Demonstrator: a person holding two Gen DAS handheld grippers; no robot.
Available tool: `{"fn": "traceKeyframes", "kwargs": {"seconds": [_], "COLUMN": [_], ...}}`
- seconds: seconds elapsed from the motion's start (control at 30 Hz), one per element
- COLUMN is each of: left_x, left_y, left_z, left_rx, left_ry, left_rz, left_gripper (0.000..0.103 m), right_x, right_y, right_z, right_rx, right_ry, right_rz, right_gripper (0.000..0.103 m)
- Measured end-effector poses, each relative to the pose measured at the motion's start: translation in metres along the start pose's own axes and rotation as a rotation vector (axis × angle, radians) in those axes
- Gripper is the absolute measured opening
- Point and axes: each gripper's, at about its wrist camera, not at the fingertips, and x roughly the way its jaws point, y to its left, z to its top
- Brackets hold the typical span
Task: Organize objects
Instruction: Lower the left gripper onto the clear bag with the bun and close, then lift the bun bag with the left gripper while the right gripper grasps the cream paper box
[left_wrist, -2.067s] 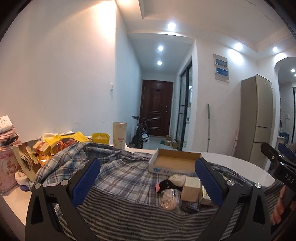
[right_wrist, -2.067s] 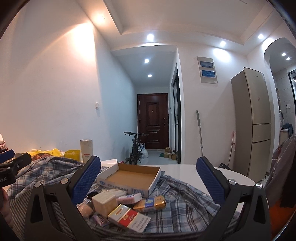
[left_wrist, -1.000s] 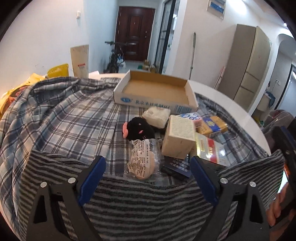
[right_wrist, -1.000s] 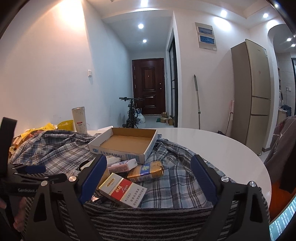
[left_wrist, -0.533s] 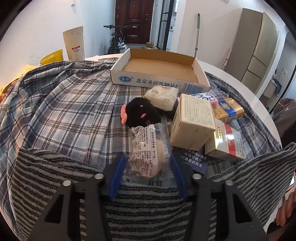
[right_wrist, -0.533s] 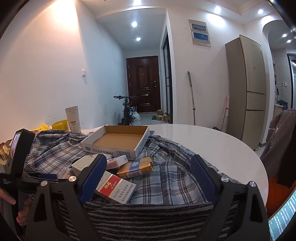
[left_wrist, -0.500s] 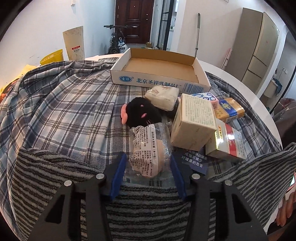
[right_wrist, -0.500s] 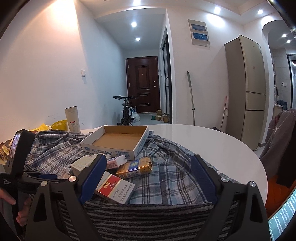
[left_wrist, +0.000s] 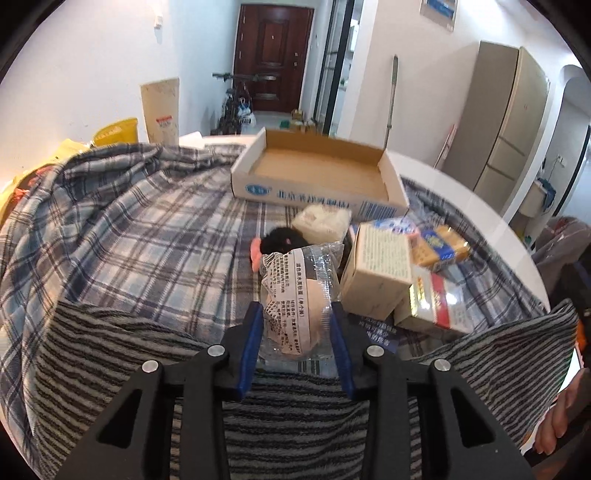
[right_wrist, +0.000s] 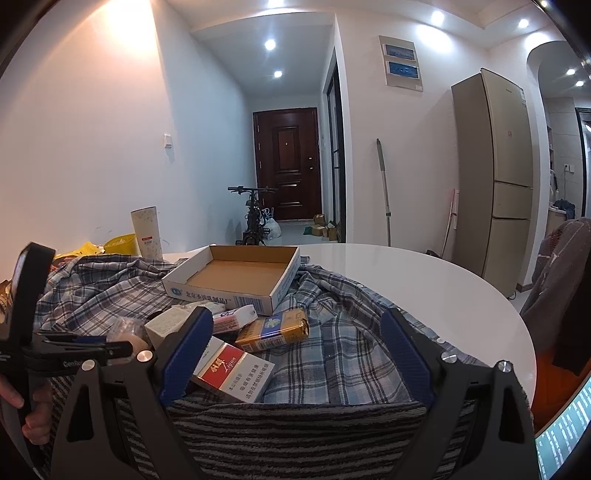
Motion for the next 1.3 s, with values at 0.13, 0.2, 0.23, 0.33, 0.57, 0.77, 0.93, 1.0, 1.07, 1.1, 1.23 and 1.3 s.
{"fn": "traceKeyframes", "kwargs": {"seconds": [0.13, 0.2, 0.23, 0.33, 0.57, 0.77, 0.93, 1.0, 1.07, 1.1, 1.23, 1.3], "left_x": [-0.019, -0.026, -0.03, -0.036, -0.045, -0.043, -0.04, -0.039, -0.038, -0.037, -0.036, -0.035], "left_y": [0.0, 0.001, 0.001, 0.003, 0.016, 0.028, 0.035, 0.037, 0.039, 0.038, 0.036, 0.033], "left_z": [0.003, 0.005, 0.006, 0.006, 0.009, 0.011, 0.01, 0.01, 0.01, 0.01, 0.009, 0.009], "left_rx": [0.016, 0.014, 0.018, 0.027, 0.025, 0.014, -0.002, -0.006, -0.008, -0.008, 0.002, 0.009], "left_ry": [-0.075, -0.117, -0.141, -0.186, -0.233, -0.227, -0.216, -0.213, -0.209, -0.207, -0.205, -0.206], "left_rz": [0.034, 0.045, 0.05, 0.079, 0.109, 0.121, 0.113, 0.112, 0.111, 0.111, 0.108, 0.115], "left_gripper": [0.037, 0.037, 0.037, 0.037, 0.037, 0.037, 0.037, 0.037, 0.037, 0.037, 0.037, 0.037], "right_x": [0.005, 0.01, 0.013, 0.021, 0.052, 0.086, 0.108, 0.113, 0.118, 0.121, 0.129, 0.133], "right_y": [0.007, 0.013, 0.019, 0.038, 0.077, 0.107, 0.123, 0.126, 0.13, 0.132, 0.134, 0.136], "right_z": [0.003, 0.007, 0.009, 0.014, 0.014, 0.004, -0.005, -0.005, -0.005, -0.006, -0.008, -0.01], "right_rx": [0.004, 0.017, 0.015, -0.019, -0.03, -0.032, -0.024, -0.023, -0.026, -0.029, -0.035, -0.04], "right_ry": [0.026, 0.043, 0.052, 0.068, 0.166, 0.25, 0.314, 0.33, 0.342, 0.346, 0.355, 0.349], "right_rz": [0.03, 0.057, 0.07, 0.087, 0.153, 0.169, 0.165, 0.154, 0.139, 0.134, 0.108, 0.072], "right_gripper": [0.092, 0.092, 0.092, 0.092, 0.089, 0.083, 0.083, 0.083, 0.083, 0.083, 0.083, 0.082]}}
